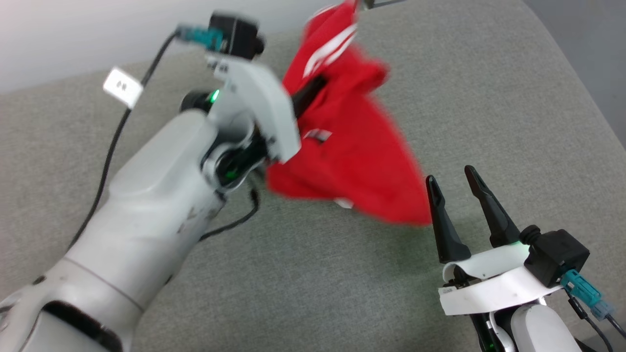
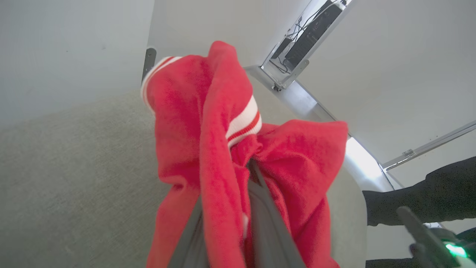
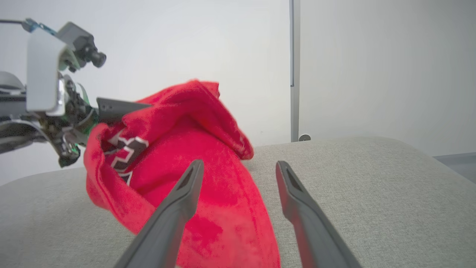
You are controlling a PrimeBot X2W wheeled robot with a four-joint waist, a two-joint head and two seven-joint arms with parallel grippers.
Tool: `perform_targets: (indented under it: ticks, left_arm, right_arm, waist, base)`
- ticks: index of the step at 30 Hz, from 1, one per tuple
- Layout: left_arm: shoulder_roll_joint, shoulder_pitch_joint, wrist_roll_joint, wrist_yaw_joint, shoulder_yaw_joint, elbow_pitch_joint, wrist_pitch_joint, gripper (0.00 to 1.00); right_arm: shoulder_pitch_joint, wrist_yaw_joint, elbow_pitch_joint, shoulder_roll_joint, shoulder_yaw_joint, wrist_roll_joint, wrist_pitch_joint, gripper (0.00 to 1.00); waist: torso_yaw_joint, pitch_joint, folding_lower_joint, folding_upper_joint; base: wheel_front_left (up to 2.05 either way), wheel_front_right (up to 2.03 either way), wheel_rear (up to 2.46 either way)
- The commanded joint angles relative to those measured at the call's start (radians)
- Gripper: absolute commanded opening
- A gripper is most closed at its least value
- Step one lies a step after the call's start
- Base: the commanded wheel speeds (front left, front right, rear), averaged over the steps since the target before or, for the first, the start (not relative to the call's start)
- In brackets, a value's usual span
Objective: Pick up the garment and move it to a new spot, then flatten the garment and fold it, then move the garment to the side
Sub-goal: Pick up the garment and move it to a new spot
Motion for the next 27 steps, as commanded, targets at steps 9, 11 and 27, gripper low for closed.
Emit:
perform_targets:
  ticks: [9,11,27]
  left_arm:
    - [0.075,0.042,0.054,0.001,-0.128,0.219,-0.001,0.0]
    - [0.082,0.038,0.067,0.001,-0.153,0.252,0.006,0.0]
    - [0.063,-0.03,0.104,0.002,-0.3,0.339,-0.025,1.0]
  right_arm:
    - [-0.017,-0.001,-0.024,0.003,0.002,0.013,-0.001,1.0]
    - [-0.015,-0.001,-0.025,0.003,0.001,0.011,-0.001,1.0]
    - [-0.002,-0.001,-0.021,0.003,-0.013,0.001,-0.001,1.0]
  waist:
    - [-0.023,0.032,0.0,0.0]
    - [-0.023,0.035,0.0,0.0]
    - [0.007,0.008,0.0,0.0]
  base:
    - [0.0,0.0,0.0]
    - [0.0,0.0,0.0]
    - [0.0,0.0,0.0]
